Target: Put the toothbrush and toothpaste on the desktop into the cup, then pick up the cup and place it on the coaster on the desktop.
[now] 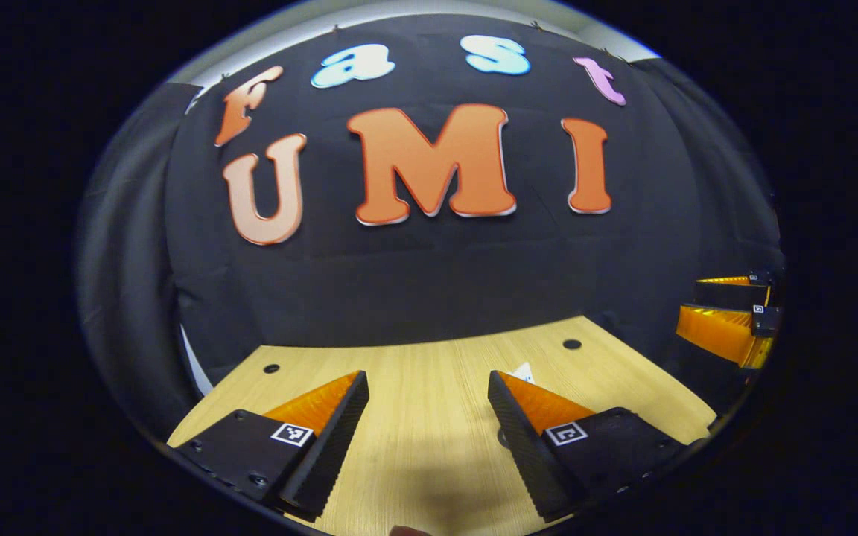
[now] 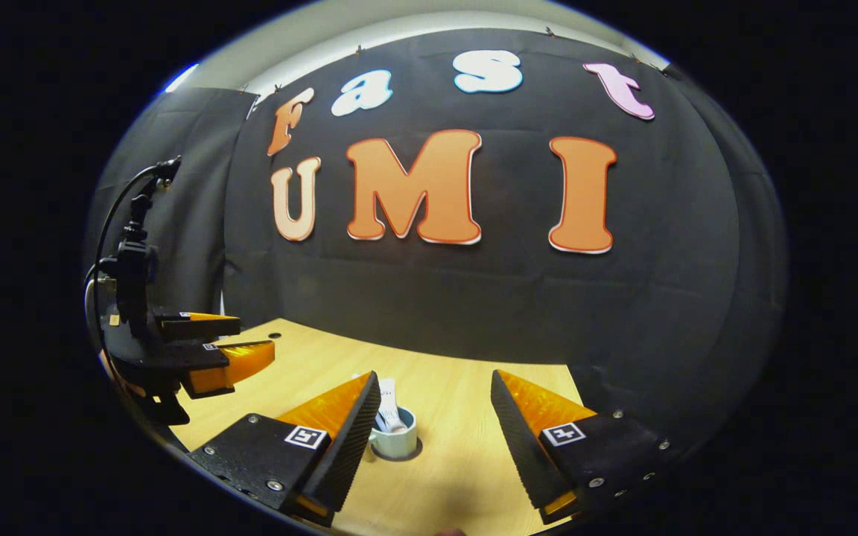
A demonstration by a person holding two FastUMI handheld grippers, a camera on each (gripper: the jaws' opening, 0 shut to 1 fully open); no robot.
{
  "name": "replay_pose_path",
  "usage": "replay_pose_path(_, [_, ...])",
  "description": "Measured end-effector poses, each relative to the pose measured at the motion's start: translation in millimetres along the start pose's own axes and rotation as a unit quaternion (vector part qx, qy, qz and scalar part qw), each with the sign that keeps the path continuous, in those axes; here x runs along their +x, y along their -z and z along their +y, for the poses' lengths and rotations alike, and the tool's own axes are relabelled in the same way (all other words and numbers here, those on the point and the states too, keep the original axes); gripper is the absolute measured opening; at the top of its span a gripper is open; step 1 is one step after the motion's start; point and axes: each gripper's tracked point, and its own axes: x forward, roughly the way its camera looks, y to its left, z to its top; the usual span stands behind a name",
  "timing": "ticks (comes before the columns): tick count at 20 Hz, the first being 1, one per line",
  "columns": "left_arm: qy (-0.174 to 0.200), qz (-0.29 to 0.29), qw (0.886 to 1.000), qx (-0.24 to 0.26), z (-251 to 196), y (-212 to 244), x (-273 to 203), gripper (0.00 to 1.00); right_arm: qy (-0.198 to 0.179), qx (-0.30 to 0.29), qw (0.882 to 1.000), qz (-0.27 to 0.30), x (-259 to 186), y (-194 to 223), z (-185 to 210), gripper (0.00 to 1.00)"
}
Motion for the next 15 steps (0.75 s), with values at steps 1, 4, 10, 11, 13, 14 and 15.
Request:
replay_pose_path(1, [-0.015, -0.017, 1.0, -0.005, 14.3, -11.5, -7.3, 0.97, -0.004, -0.002, 1.0, -0.01, -1.1, -9.1, 4.5, 0.9])
replay_pose_path(4, [-0.055, -0.051, 0.997, -0.019, 51.8, -41.9, -27.1, 0.96, -0.02, -0.005, 0.999, -0.036, 3.3, -39.3, 5.3, 0.89])
replay_pose_path(10, [-0.071, -0.083, 0.994, -0.027, 76.0, -59.4, -40.5, 0.96, -0.02, -0.009, 0.998, -0.056, 1.0, -52.5, 19.6, 0.91])
replay_pose_path(11, [-0.069, -0.079, 0.994, -0.028, 75.4, -57.6, -38.8, 0.97, -0.017, -0.01, 0.998, -0.054, 2.0, -50.7, 19.8, 0.93])
replay_pose_path(13, [-0.064, -0.075, 0.995, -0.026, 76.1, -56.1, -36.2, 0.96, -0.015, -0.005, 0.999, -0.051, 1.4, -49.8, 23.6, 0.94])
replay_pose_path(14, [-0.063, -0.074, 0.995, -0.023, 77.2, -56.6, -35.6, 0.97, -0.013, -0.002, 0.999, -0.052, 0.7, -50.7, 24.0, 0.95])
replay_pose_path(15, [-0.059, -0.074, 0.995, -0.02, 76.5, -58.3, -33.4, 0.96, -0.012, -0.001, 0.998, -0.054, 1.5, -51.8, 24.8, 0.95])
